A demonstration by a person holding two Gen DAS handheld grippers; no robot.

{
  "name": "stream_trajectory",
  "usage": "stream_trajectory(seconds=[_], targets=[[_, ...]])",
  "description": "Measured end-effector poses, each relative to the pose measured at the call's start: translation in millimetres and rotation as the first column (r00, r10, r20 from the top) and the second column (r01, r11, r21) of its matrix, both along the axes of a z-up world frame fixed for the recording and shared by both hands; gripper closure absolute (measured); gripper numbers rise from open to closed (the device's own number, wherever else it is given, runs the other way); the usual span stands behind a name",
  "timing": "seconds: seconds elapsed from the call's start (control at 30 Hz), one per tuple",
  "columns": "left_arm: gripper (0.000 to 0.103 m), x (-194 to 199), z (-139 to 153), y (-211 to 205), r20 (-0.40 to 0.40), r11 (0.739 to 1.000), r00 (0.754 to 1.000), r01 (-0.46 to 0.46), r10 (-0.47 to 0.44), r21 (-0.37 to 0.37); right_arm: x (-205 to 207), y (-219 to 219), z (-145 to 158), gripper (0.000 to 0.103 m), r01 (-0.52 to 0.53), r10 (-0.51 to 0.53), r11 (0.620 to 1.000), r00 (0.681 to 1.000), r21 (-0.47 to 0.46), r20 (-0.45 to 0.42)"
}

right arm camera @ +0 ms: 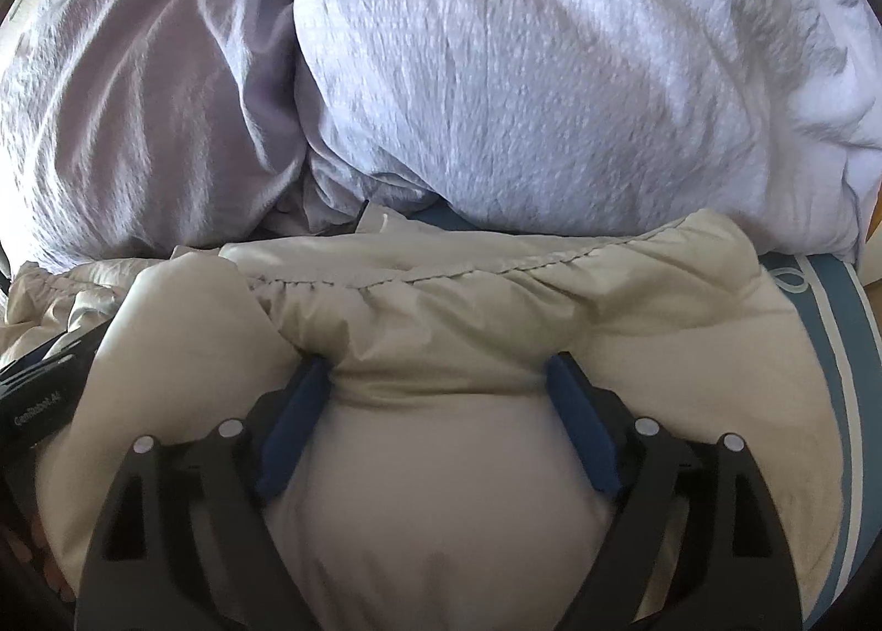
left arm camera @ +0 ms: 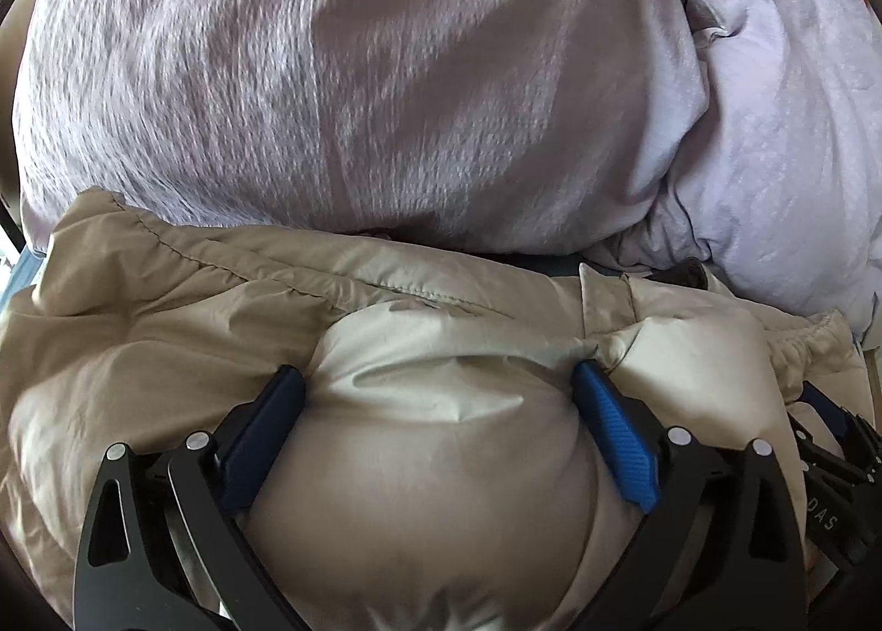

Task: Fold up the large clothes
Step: 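Grasp the folded jacket edge near the collar with both grippers, then lift the jacket with both grippers and fold it over onto itself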

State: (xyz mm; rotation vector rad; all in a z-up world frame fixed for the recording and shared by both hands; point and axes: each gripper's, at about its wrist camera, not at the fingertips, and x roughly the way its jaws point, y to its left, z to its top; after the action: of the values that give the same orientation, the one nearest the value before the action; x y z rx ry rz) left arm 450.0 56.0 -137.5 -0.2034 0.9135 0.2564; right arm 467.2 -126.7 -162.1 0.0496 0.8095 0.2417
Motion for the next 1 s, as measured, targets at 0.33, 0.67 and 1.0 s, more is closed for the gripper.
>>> stream_trajectory(seconds=[0.33, 0.67, 1.0], targets=[[0.002, 12.4, -18.5, -8.6, 0.006, 1.000, 1.000, -0.007, 0.007, 0.004, 18.6, 12.4, -12.3, 0.018, 0.002, -0.002, 1.000, 1.000, -0.019, 0.006], [0.002, -21.1, 17.9, 10.3, -0.025, 0.999, 1.000, 0.016, -0.017, -0.034, 17.2, -18.2, 8.9, 0.018, -0.011, 0.013, 1.000, 0.997, 0.021, -0.076], [0.002, -101.7, 61.2, 68.2, -0.002, 0.995, 0.995, -0.100, 0.100, 0.023, -19.2, -112.6, 15.3, 0.017, 0.123, -0.117, 0.991, 0.984, 0.043, -0.134]])
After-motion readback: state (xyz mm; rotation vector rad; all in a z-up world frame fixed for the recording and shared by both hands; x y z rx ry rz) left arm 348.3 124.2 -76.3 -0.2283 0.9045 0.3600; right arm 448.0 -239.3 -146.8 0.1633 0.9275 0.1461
